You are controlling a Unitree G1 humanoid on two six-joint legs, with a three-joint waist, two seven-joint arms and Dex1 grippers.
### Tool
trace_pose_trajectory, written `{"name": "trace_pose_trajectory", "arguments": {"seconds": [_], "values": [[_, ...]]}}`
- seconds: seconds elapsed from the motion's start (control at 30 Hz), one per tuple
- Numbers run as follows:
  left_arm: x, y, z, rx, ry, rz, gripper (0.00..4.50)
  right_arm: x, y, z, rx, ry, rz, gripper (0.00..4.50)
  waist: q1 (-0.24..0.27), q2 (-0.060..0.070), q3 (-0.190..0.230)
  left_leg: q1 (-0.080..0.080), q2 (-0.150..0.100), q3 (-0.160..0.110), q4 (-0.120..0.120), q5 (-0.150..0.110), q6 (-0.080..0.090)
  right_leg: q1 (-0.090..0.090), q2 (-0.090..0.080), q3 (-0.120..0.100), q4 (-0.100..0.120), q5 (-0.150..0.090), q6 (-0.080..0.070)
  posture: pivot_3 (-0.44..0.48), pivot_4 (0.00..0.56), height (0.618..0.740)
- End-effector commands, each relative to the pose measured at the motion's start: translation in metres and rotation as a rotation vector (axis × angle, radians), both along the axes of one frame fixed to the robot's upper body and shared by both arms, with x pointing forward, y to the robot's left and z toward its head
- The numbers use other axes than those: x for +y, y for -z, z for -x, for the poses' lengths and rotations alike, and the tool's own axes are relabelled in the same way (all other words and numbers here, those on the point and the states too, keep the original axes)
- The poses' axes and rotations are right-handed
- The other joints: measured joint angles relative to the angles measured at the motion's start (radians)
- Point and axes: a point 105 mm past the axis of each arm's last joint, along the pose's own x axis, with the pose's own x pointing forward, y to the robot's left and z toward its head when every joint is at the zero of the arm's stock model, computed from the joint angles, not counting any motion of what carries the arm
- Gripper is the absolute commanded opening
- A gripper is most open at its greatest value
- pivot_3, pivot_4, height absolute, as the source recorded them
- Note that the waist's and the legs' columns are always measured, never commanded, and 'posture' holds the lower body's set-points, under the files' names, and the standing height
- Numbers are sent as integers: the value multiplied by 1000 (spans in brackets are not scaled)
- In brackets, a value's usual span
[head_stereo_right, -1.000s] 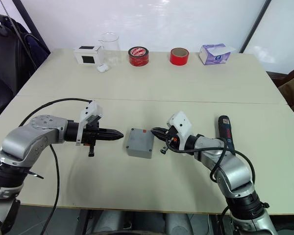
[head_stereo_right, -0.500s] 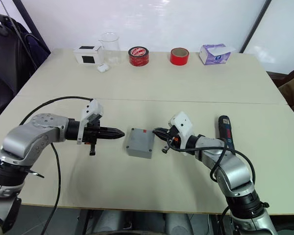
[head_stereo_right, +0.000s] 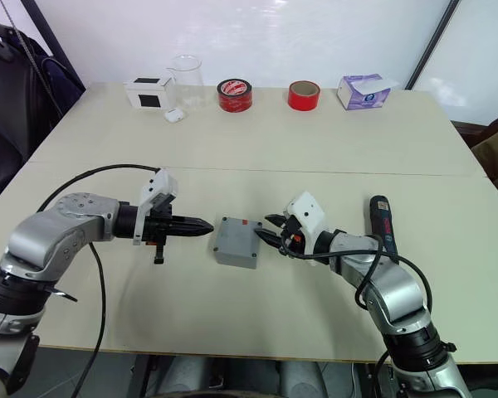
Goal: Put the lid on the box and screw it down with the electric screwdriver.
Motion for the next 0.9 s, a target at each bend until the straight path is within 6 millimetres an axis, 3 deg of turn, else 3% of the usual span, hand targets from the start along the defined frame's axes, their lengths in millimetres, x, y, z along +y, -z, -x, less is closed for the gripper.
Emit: {"name": "trace_pose_trajectory", "arguments": {"seconds": [0.03, 0.13, 0.2, 0.33, 0.37, 0.47, 0.6, 0.73, 0.9], "values": [[-10, -19, 2, -73, 34, 51, 0, -10, -20, -3, -42, 35, -18, 3317, 1, 0, 0, 0, 0, 0, 0, 0, 0, 0, 0, 0, 0, 0, 0, 0, 150, 740], [-21, -26, 5, -73, 92, 93, 0, -27, -48, -9, -65, 125, -121, 3317, 1, 0, 0, 0, 0, 0, 0, 0, 0, 0, 0, 0, 0, 0, 0, 0, 150, 740], [-32, -32, 6, -91, 148, 104, 0, -49, -70, -13, -38, 193, -183, 3317, 1, 0, 0, 0, 0, 0, 0, 0, 0, 0, 0, 0, 0, 1, 1, 0, 150, 740], [-50, -41, 16, -135, 267, 106, 0, -88, -98, -12, 58, 283, -148, 4389, 3, 0, 0, 0, 0, 0, 0, 0, 0, 0, -1, 0, 0, 1, 1, 0, 150, 740], [-54, -43, 18, -148, 294, 105, 0, -99, -100, -13, 99, 336, -108, 4456, 2, 0, 0, 0, 0, 0, 0, 0, 0, 0, -1, 0, -1, 1, 1, 0, 150, 740], [-62, -47, 24, -187, 358, 100, 0, -144, -88, -13, 330, 535, 2, 4456, -1, 0, 0, 0, 0, 0, 0, 0, 1, 0, 0, 0, -1, -1, -1, 0, 150, 740], [-72, -46, 30, -240, 424, 84, 0, -191, -67, 9, 549, 682, 172, 4456, 4, 1, 1, -1, 0, 0, -1, 0, 1, 0, -2, 0, -4, -2, -3, 0, 150, 740], [-83, -42, 33, -261, 455, 107, 0, -200, -52, 31, 729, 662, 221, 4456, -6, 2, 0, -2, 0, 1, -1, -1, 2, 0, -1, 2, -9, -1, -3, 0, 150, 740], [-89, -31, 33, -254, 457, 123, 0, -200, -46, 38, 843, 637, 244, 4456, -5, 2, 0, -1, 0, 2, -1, -1, 2, 0, 0, 3, -10, -1, -3, 0, 150, 740]]}}
